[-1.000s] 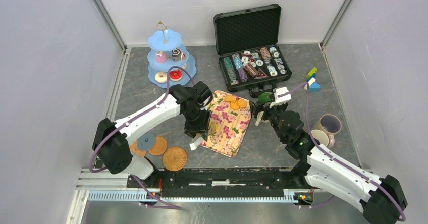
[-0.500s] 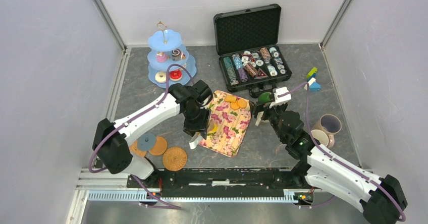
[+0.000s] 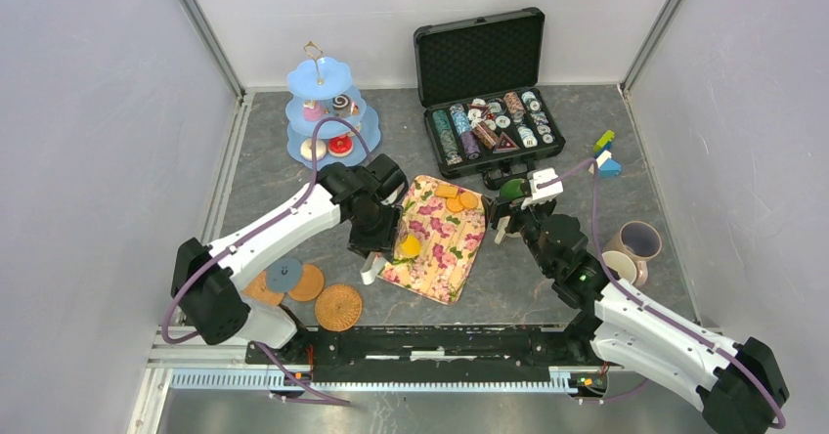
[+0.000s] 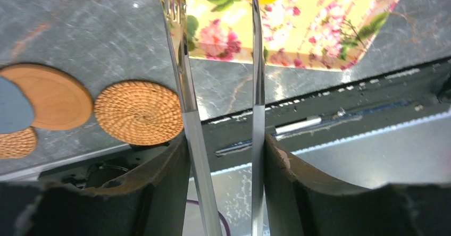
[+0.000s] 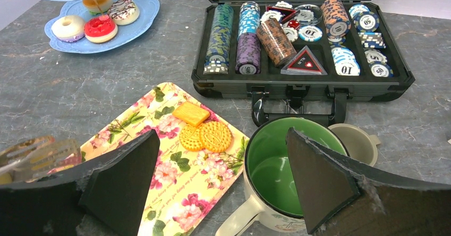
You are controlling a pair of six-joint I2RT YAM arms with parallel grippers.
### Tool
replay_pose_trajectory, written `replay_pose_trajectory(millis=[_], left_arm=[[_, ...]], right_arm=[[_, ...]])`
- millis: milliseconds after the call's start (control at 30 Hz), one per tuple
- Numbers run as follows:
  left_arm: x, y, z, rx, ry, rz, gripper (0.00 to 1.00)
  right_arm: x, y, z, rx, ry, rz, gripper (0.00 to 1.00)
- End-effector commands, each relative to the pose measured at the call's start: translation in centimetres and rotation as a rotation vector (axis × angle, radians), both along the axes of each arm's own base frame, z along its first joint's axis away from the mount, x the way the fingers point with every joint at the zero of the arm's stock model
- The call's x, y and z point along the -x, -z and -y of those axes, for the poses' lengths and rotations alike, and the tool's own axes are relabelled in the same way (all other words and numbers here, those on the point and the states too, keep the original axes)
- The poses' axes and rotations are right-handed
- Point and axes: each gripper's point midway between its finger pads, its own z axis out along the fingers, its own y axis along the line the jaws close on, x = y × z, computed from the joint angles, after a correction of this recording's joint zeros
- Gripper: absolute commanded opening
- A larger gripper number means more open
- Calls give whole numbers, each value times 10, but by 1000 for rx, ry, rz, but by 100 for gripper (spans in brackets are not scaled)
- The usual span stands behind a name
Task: Serve the afternoon tea
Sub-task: Adjust the clamp at the center of the board.
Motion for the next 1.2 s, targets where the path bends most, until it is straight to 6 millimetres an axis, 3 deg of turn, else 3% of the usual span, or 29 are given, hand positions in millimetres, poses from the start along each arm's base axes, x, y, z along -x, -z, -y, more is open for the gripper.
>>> replay_pose_trajectory(millis=[0, 67, 167, 233, 367, 533, 800, 967, 1167], left_arm=[[-31, -9, -22, -82, -4, 219, 47], [-51, -1, -32, -127, -24, 334, 48], [-82, 15, -54, -224, -126, 517, 57], [-91, 28, -52, -197, -200, 550, 61], [-100, 49, -46, -186, -320, 544, 58], [-107, 73, -56, -281, -402, 546, 58], [-119, 91, -62, -319, -435, 574, 82], [-123, 105, -61, -283, -472, 554, 87], [-139, 102, -71, -290, -514, 636, 93]], right_arm=[[-1, -6, -2, -31, -6, 21, 96], [0, -7, -2, -36, -8, 23, 96], [0, -6, -1, -35, -6, 24, 96], [0, -6, -2, -34, -7, 23, 96], [0, -5, -3, -33, -11, 20, 96], [0, -5, -2, -37, -10, 22, 96], [0, -6, -2, -36, -11, 22, 96], [0, -5, -2, -37, -11, 21, 96], [0, -4, -3, -37, -14, 20, 96]])
